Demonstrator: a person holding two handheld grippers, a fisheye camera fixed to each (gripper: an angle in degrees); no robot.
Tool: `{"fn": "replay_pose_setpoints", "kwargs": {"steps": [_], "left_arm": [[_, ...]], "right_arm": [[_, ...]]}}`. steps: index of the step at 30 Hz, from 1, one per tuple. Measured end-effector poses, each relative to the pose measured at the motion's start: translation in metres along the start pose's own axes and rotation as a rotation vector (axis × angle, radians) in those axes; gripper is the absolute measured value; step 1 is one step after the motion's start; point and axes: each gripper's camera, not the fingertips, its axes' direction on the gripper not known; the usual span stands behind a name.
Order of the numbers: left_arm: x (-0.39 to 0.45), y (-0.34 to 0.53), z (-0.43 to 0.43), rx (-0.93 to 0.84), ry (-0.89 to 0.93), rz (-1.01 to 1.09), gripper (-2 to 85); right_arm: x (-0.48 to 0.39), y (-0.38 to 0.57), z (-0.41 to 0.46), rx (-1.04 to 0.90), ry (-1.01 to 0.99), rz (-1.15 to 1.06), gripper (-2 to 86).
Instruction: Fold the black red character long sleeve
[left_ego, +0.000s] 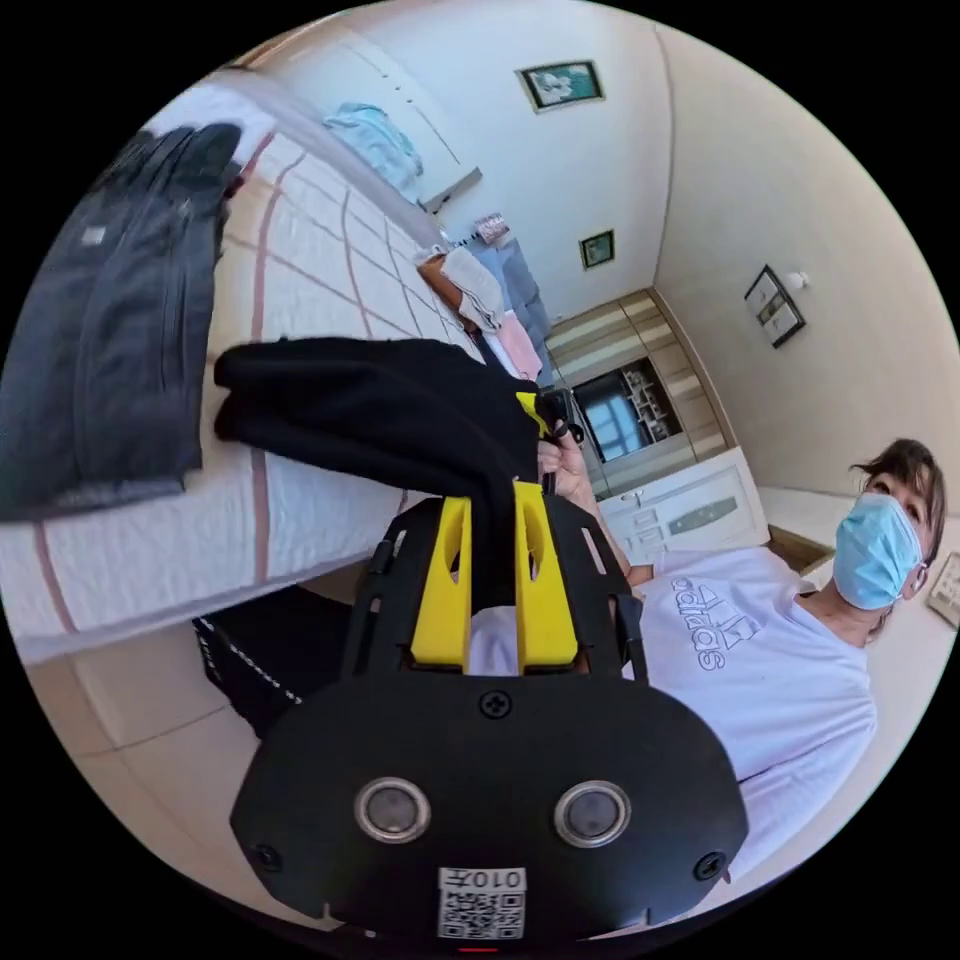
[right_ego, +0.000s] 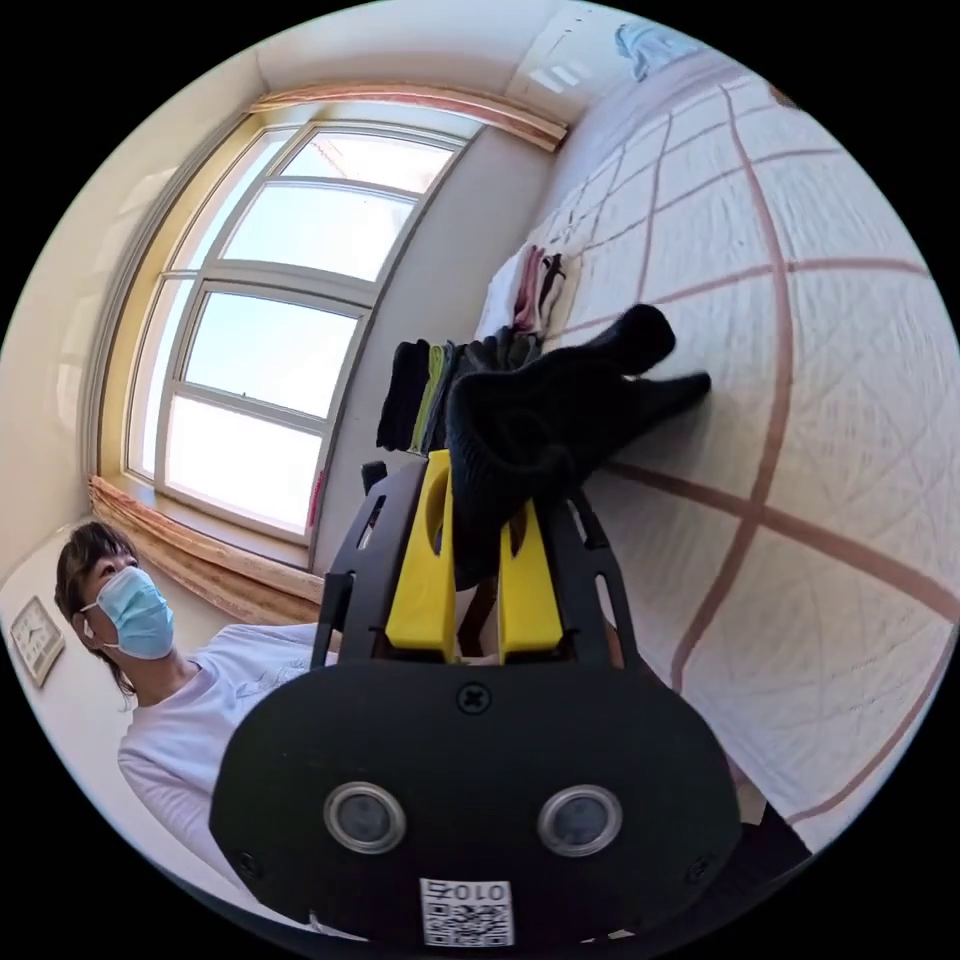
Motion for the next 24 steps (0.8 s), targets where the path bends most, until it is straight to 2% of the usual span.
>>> {"fn": "replay_pose_setpoints", "kwargs": {"steps": [4,7,9,12,14,16,18,20,22,24], "left_arm": [[0.04,-0.087,-0.104,-0.049,-0.045,0.139,8.4],[0.075,-0.142,-0.191,-0.041,-0.046,0.224,8.2],[0.109,-0.162,-0.237,-0.06,-0.112,0.311,8.0],[0.144,-0.171,-0.287,-0.102,-0.231,0.376,7.6],[0.125,-0.169,-0.305,-0.153,-0.35,0.267,7.2],[0.085,-0.162,-0.304,-0.188,-0.411,0.124,7.0],[0.038,-0.146,-0.29,-0.25,-0.493,-0.03,6.8],[-0.015,-0.118,-0.257,-0.378,-0.618,-0.175,6.9],[-0.04,-0.097,-0.235,-0.444,-0.699,-0.231,7.0],[-0.04,-0.084,-0.231,-0.412,-0.763,-0.229,7.0]], "right_arm": [[-0.079,-0.052,0.031,0.046,0.001,-0.154,7.7],[-0.161,-0.084,0.063,0.173,0.017,-0.343,7.7],[-0.207,-0.094,0.103,0.253,0.066,-0.459,7.8],[-0.21,-0.091,0.164,0.376,0.058,-0.47,7.8],[-0.18,-0.084,0.214,0.421,0.012,-0.434,7.9],[-0.13,-0.082,0.272,0.322,-0.038,-0.236,7.8],[-0.06,-0.073,0.337,0.141,-0.046,-0.013,7.8],[-0.023,-0.065,0.364,0.021,-0.032,0.106,7.9],[-0.017,-0.059,0.372,0.009,-0.027,0.049,7.8],[-0.029,-0.065,0.379,-0.024,0.029,0.004,7.8]]}}
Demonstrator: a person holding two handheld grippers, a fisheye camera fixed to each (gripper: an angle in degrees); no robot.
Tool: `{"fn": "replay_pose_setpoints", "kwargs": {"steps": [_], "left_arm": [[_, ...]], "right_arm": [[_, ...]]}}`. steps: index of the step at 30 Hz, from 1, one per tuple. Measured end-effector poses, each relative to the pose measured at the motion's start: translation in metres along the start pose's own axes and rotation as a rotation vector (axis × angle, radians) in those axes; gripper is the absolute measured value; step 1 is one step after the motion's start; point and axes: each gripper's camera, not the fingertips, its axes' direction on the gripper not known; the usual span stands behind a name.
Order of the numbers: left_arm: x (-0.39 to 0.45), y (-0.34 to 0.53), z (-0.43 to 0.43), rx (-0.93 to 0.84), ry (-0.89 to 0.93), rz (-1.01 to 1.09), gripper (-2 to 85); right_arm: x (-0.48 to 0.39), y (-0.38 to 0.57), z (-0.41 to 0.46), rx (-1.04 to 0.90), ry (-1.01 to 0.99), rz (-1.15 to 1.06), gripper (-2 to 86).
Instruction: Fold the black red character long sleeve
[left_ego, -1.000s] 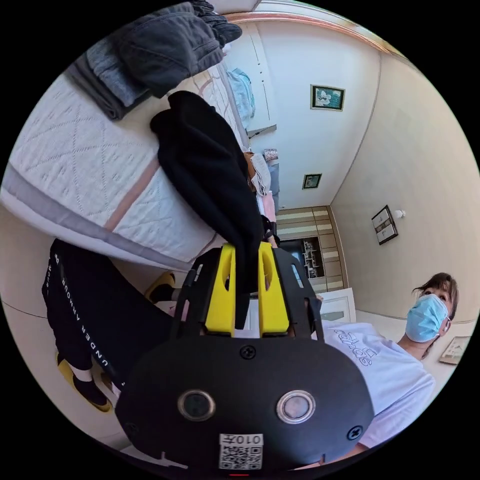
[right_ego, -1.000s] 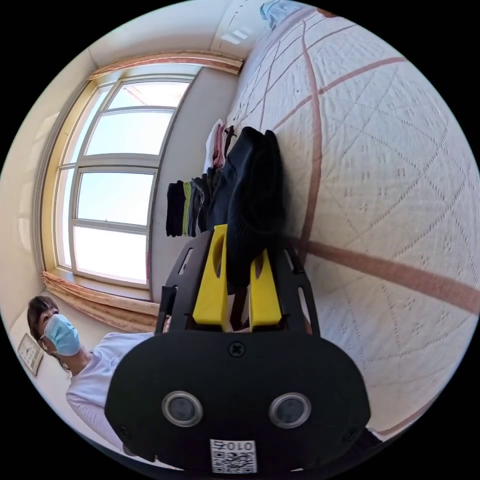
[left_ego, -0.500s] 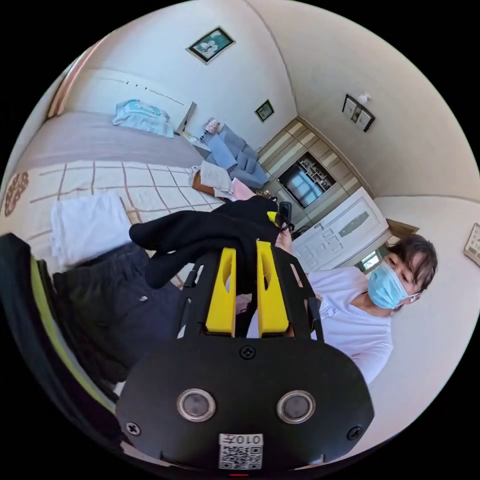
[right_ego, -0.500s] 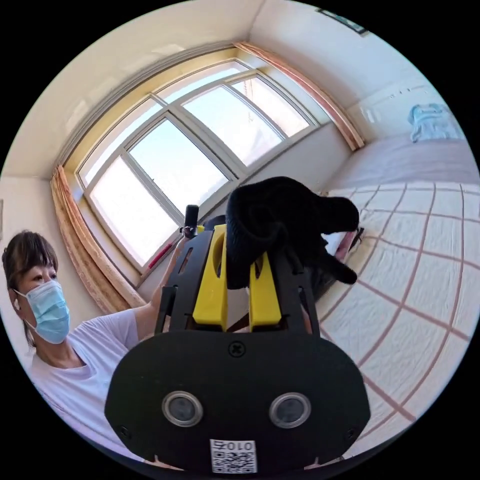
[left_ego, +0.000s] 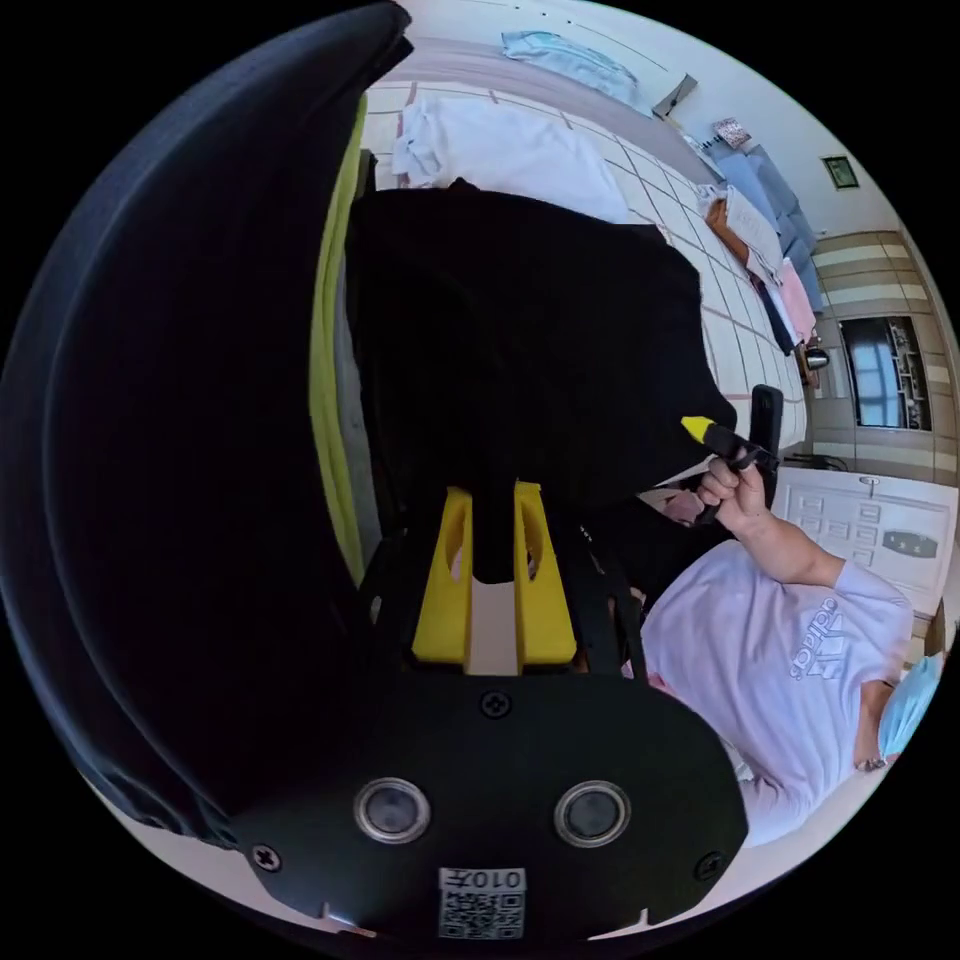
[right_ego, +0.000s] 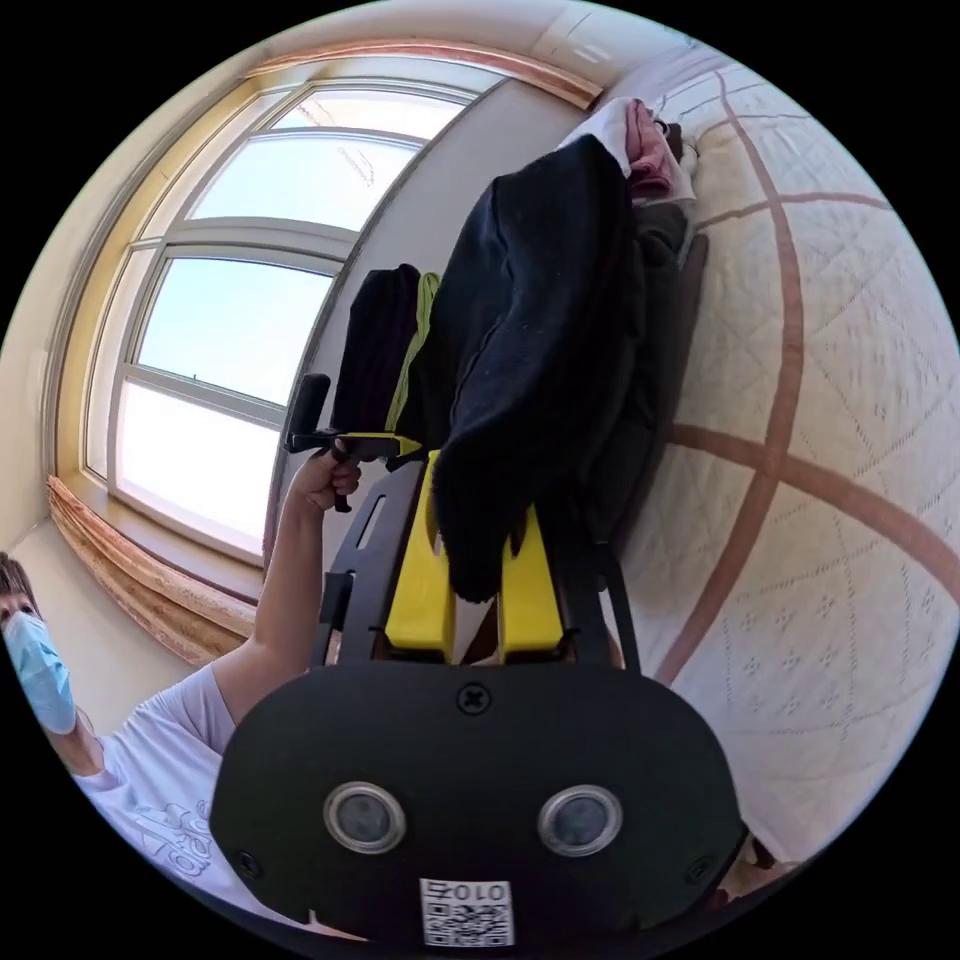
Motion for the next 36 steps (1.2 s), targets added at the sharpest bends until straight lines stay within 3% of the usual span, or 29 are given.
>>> {"fn": "replay_pose_setpoints", "kwargs": {"steps": [7,9,11,13,17,21,25,27,32,36], "left_arm": [[0.039,0.017,-0.049,0.143,-0.145,-0.025,6.8],[0.049,0.016,-0.054,0.127,-0.181,-0.037,6.9],[0.057,0.012,-0.043,0.0,-0.212,-0.044,7.2],[0.063,0.017,-0.037,-0.044,-0.319,-0.069,7.3],[0.087,0.063,-0.06,0.12,-0.343,-0.108,6.8],[0.128,0.12,-0.076,0.332,-0.348,-0.063,6.1],[0.135,0.126,-0.043,0.395,-0.149,-0.03,5.8],[0.135,0.119,-0.029,0.411,-0.163,-0.052,5.5],[0.162,0.11,-0.03,0.609,-0.451,-0.092,3.6],[0.158,0.077,-0.029,0.606,-0.468,-0.09,3.2]], "right_arm": [[-0.031,-0.011,0.029,0.019,-0.072,-0.004,7.8],[-0.041,-0.015,0.044,-0.03,0.039,-0.037,8.2],[-0.041,-0.018,0.052,-0.102,0.126,-0.105,8.6],[-0.031,-0.017,0.049,-0.138,0.04,-0.1,8.6],[-0.033,0.002,0.022,-0.146,0.075,-0.142,11.1],[-0.009,0.007,-0.009,-0.013,-0.024,-0.022,13.5],[-0.004,-0.006,0.013,-0.043,-0.164,0.04,12.8],[-0.037,-0.006,0.017,0.023,-0.075,-0.038,11.5],[-0.115,-0.005,0.031,0.182,0.047,-0.334,10.4],[-0.162,-0.036,0.093,0.083,0.215,-0.515,10.4]]}}
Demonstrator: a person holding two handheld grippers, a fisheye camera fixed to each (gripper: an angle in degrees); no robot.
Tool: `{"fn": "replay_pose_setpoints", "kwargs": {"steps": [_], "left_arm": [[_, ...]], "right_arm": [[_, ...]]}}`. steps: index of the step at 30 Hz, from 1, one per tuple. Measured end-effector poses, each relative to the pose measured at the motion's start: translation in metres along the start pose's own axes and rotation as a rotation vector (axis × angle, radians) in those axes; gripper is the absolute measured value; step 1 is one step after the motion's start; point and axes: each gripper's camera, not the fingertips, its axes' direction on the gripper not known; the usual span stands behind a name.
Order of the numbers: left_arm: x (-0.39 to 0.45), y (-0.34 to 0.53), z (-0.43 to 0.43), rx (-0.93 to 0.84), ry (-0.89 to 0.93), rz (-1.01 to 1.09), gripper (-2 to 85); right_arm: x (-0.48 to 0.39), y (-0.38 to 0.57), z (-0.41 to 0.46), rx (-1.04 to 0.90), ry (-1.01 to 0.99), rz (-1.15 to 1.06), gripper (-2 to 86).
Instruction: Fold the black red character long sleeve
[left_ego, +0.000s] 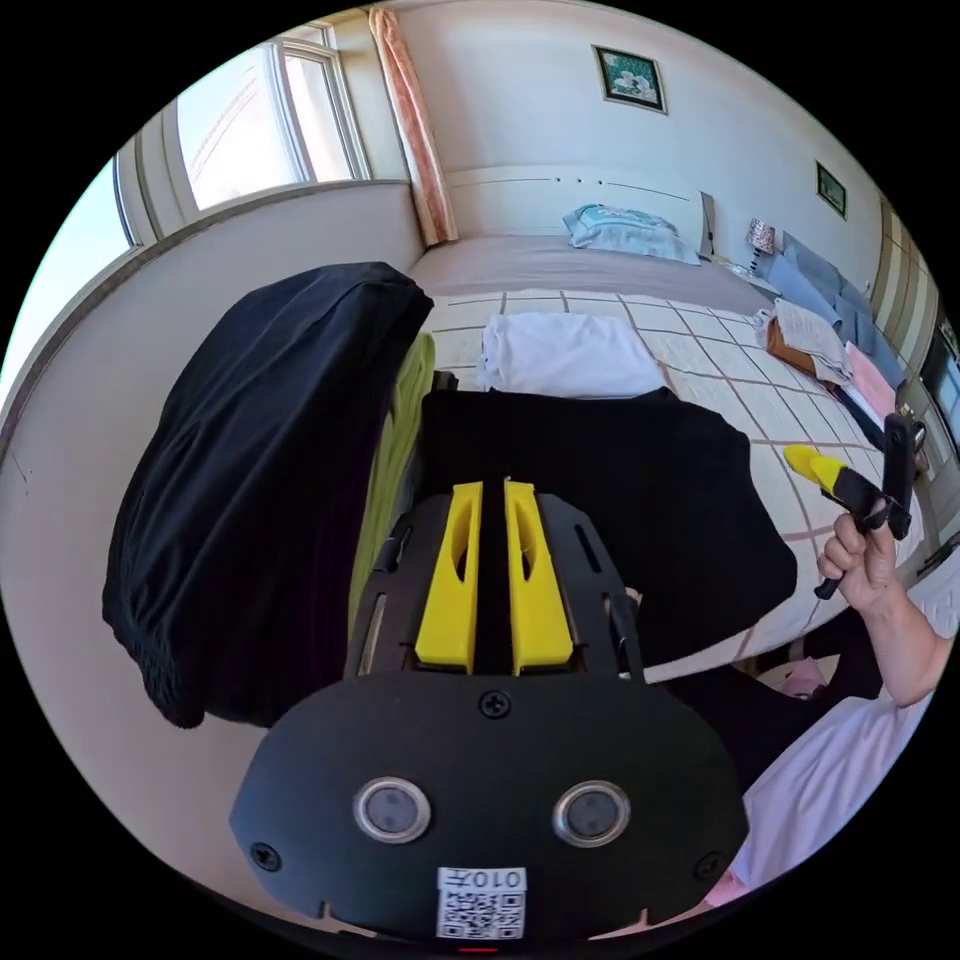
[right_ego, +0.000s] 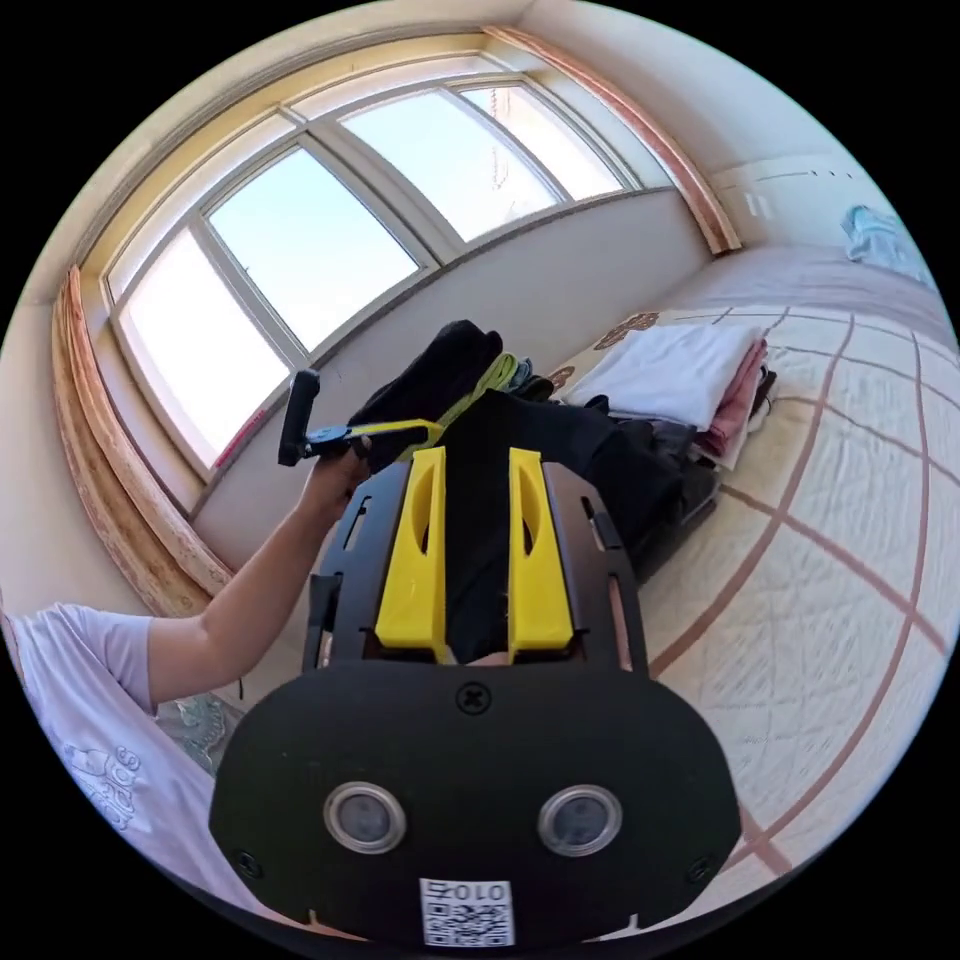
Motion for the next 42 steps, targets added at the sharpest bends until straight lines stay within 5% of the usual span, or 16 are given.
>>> {"fn": "replay_pose_setpoints", "kwargs": {"steps": [7,23,31,35,42], "left_arm": [[0.014,-0.034,0.054,-0.02,-0.103,0.042,3.8],[0.052,-0.062,0.135,-0.222,-0.142,0.121,4.6],[0.064,-0.054,0.072,-0.066,-0.153,0.111,3.8],[0.093,-0.002,0.005,0.138,0.094,0.027,1.5],[0.246,0.071,-0.014,0.319,0.375,0.259,0.0]], "right_arm": [[0.003,-0.048,0.102,-0.328,0.255,-0.034,8.4],[-0.021,-0.054,0.148,-0.443,0.341,-0.053,3.9],[-0.07,-0.042,0.027,-0.127,0.36,-0.164,9.6],[-0.065,0.017,-0.092,0.07,0.455,-0.109,8.7],[-0.051,0.153,-0.271,0.203,0.747,0.069,8.4]]}}
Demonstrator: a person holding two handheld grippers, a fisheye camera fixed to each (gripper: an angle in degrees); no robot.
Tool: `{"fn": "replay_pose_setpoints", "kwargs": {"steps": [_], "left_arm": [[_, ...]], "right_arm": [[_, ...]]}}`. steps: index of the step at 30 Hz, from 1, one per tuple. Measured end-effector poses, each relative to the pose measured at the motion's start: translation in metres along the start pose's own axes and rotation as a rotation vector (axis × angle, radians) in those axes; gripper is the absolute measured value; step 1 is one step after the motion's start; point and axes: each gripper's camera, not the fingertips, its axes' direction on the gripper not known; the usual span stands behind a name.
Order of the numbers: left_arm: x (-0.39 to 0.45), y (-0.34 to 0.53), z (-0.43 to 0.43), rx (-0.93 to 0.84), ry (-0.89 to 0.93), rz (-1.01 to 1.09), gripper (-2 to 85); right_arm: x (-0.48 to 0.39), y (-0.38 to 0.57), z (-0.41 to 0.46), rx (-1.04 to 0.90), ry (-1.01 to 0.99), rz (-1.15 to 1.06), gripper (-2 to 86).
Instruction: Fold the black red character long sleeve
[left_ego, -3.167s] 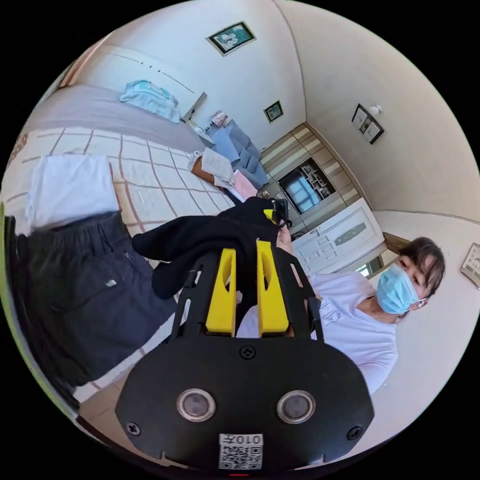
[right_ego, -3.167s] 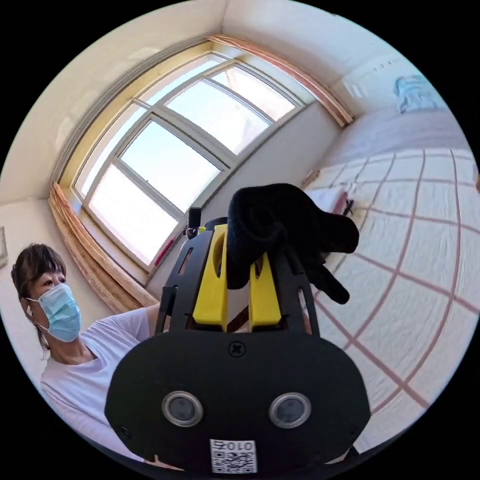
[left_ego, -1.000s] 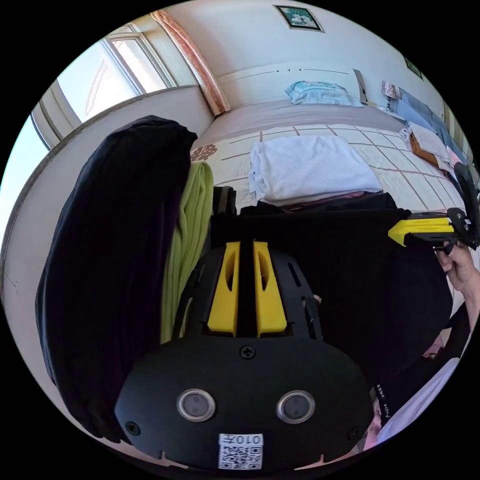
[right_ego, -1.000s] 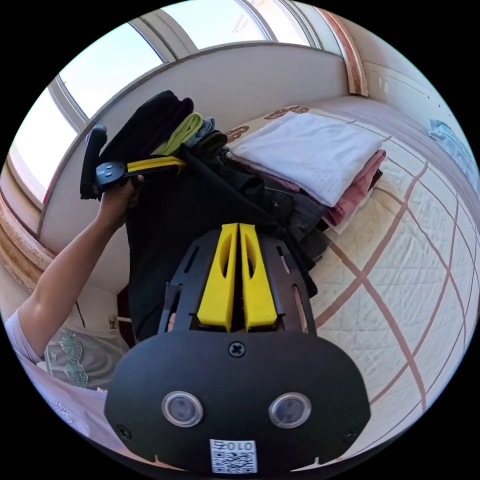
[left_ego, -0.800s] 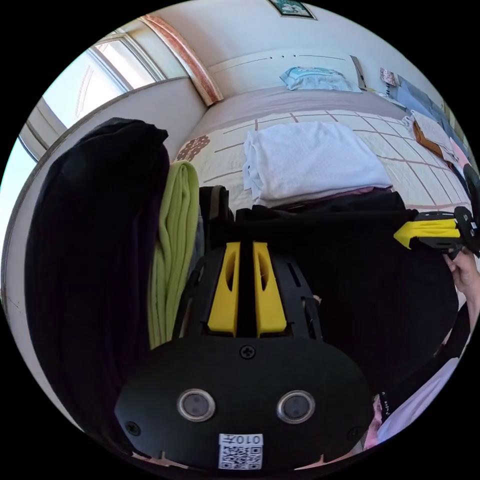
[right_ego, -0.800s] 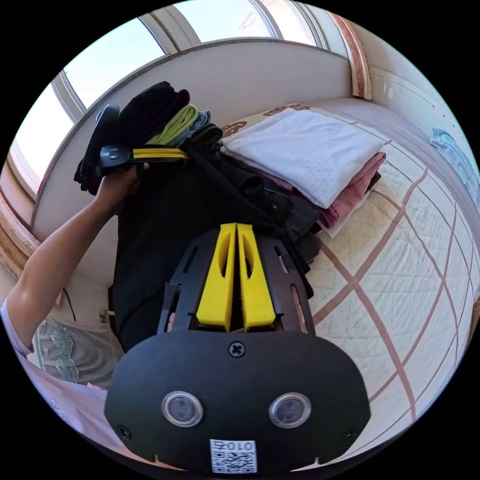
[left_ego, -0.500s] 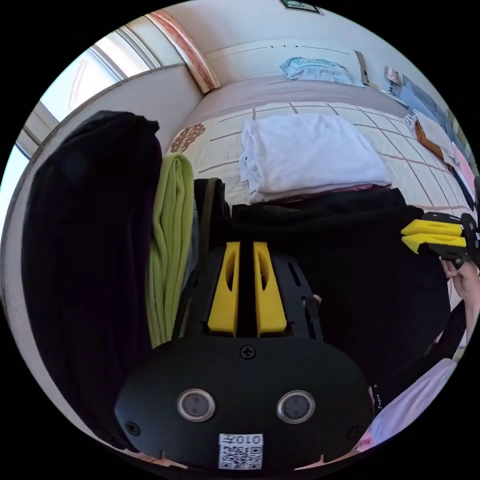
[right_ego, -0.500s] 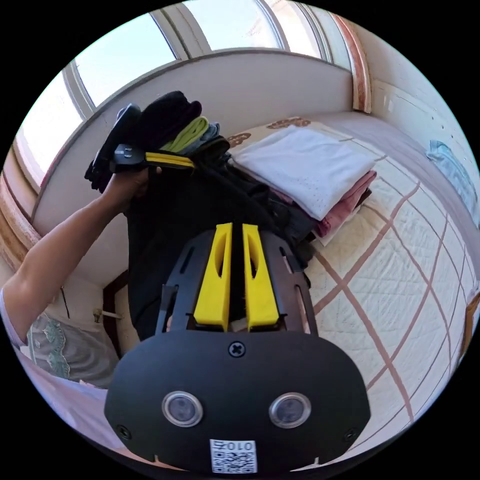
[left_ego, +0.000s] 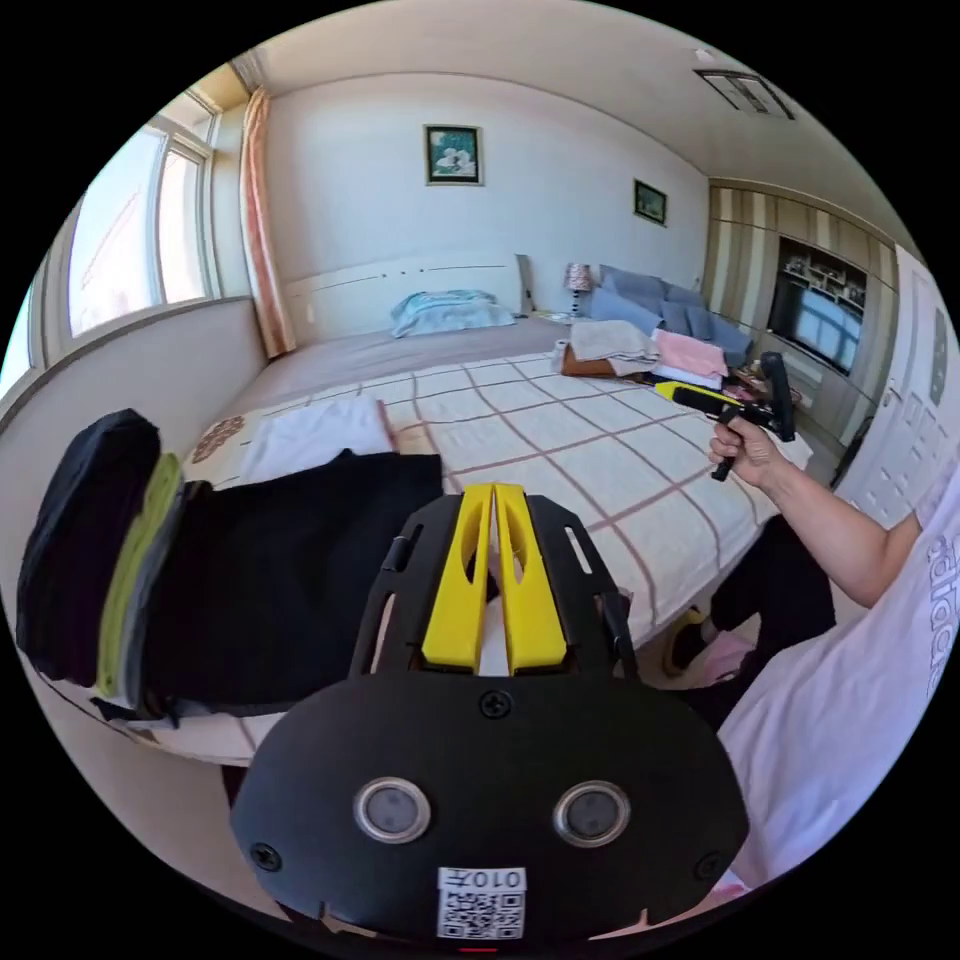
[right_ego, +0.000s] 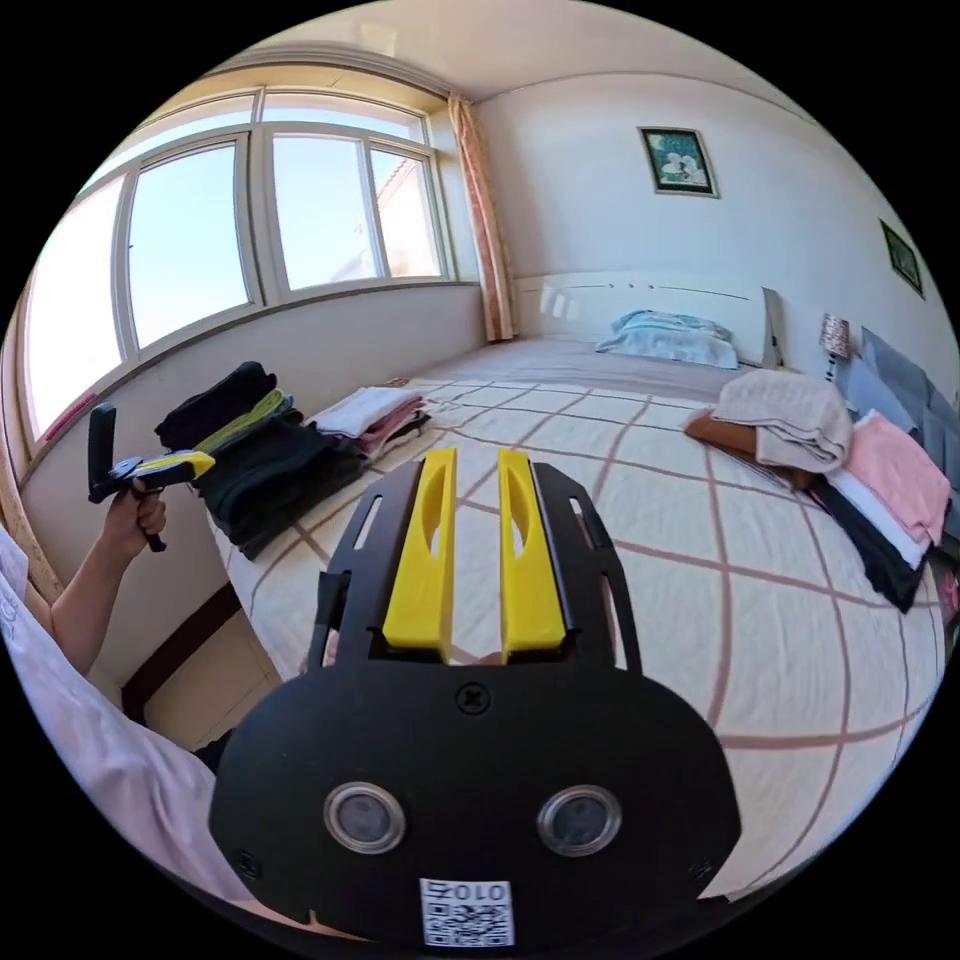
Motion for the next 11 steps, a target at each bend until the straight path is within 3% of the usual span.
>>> {"fn": "replay_pose_setpoints", "kwargs": {"steps": [5,11], "left_arm": [[0.086,0.006,0.078,-0.028,0.388,-0.03,-0.2],[0.155,-0.021,0.136,-0.106,0.556,-0.022,-0.2]], "right_arm": [[0.086,0.043,-0.075,0.001,0.181,0.099,9.8],[0.213,0.044,-0.109,-0.114,0.447,0.15,11.6]]}}
